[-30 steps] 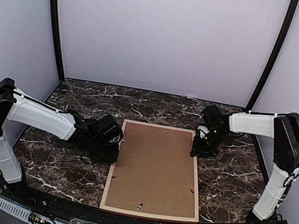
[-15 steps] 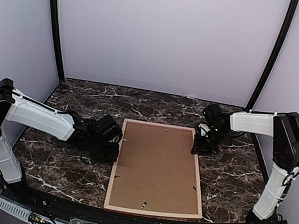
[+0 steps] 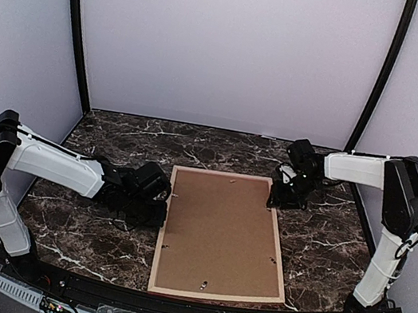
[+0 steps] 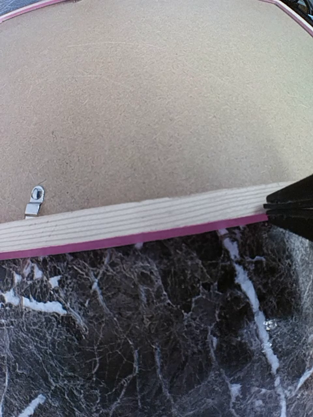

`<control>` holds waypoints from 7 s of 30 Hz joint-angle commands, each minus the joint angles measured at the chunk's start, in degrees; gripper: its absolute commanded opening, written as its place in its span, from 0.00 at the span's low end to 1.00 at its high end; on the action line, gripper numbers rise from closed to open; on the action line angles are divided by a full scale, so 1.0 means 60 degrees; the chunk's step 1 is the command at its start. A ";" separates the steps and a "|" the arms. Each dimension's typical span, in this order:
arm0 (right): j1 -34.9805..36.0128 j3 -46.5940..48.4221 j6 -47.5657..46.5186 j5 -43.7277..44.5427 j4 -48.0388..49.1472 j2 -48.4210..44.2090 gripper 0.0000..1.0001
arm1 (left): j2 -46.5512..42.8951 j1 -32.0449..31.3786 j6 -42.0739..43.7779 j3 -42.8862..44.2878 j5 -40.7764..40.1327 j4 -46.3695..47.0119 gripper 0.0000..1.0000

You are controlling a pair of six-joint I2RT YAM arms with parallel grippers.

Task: Put the photo into the frame
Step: Press the fastener onto the backboard.

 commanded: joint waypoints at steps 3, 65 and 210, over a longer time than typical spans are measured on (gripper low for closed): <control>0.0159 -0.0181 -0.0509 0.0367 -0.0074 -0.0084 0.50 | -0.0121 -0.0074 0.0100 -0.0093 0.0019 -0.0227 0.03; 0.0039 0.0015 -0.0788 -0.0089 0.0311 -0.0219 0.36 | 0.0001 -0.0072 0.0217 0.0044 0.0076 -0.0320 0.03; 0.1955 -0.5662 0.2525 -0.0461 0.0876 -0.4534 0.26 | 0.0363 -0.0071 0.0474 0.0651 -0.0054 -0.0450 0.03</control>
